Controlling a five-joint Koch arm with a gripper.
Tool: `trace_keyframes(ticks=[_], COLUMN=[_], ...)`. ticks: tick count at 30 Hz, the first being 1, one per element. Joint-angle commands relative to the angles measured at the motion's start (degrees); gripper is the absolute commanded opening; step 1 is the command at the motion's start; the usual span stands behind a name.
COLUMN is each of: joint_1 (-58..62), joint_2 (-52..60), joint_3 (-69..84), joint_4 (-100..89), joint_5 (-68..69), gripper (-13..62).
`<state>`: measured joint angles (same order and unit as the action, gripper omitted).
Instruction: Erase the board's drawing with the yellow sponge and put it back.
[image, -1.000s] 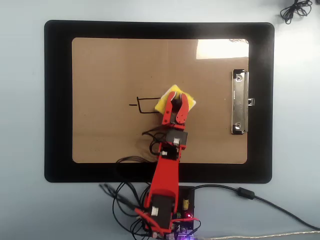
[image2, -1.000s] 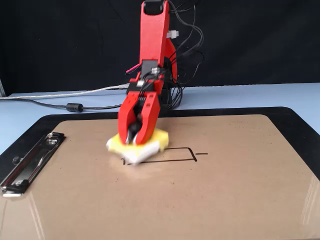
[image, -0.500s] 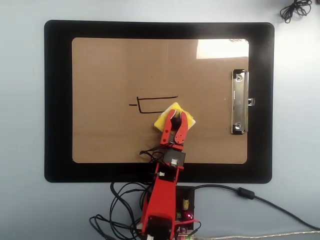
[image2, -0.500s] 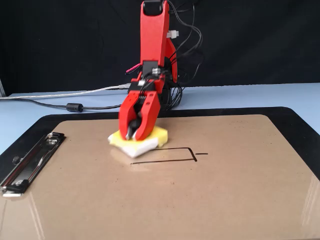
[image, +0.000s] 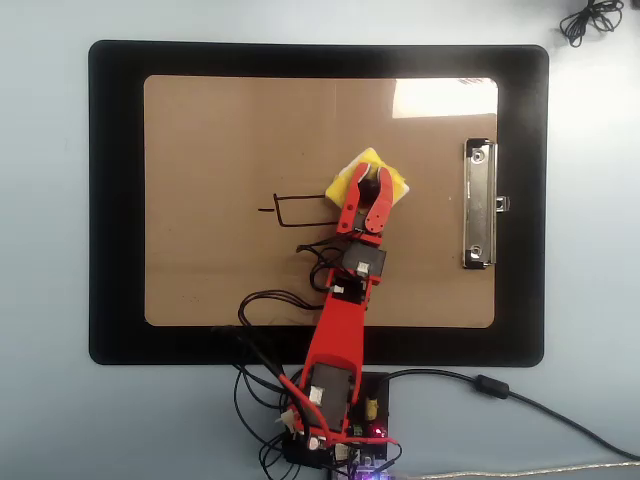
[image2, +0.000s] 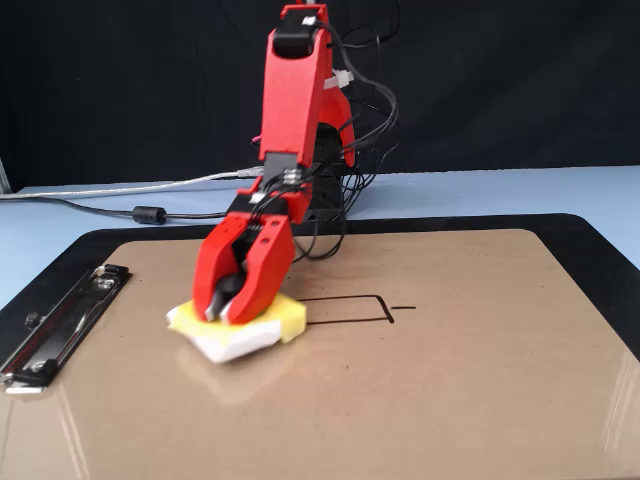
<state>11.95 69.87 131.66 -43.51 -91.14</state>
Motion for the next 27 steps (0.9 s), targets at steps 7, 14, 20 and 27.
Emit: trace_keyframes(ticks=[7, 14, 20, 27], joint_1=[-5.89, -7.03, -6.06, -5.45], joint_2=[30.67, 6.24, 0.09, 27.86], joint_3=[28.39, 5.8, 0.97, 28.56], joint_4=[0.62, 0.09, -0.09, 0.0], joint_5=[-1.05, -1.05, -0.79, -0.7], gripper=[-8.0, -8.0, -8.0, -8.0])
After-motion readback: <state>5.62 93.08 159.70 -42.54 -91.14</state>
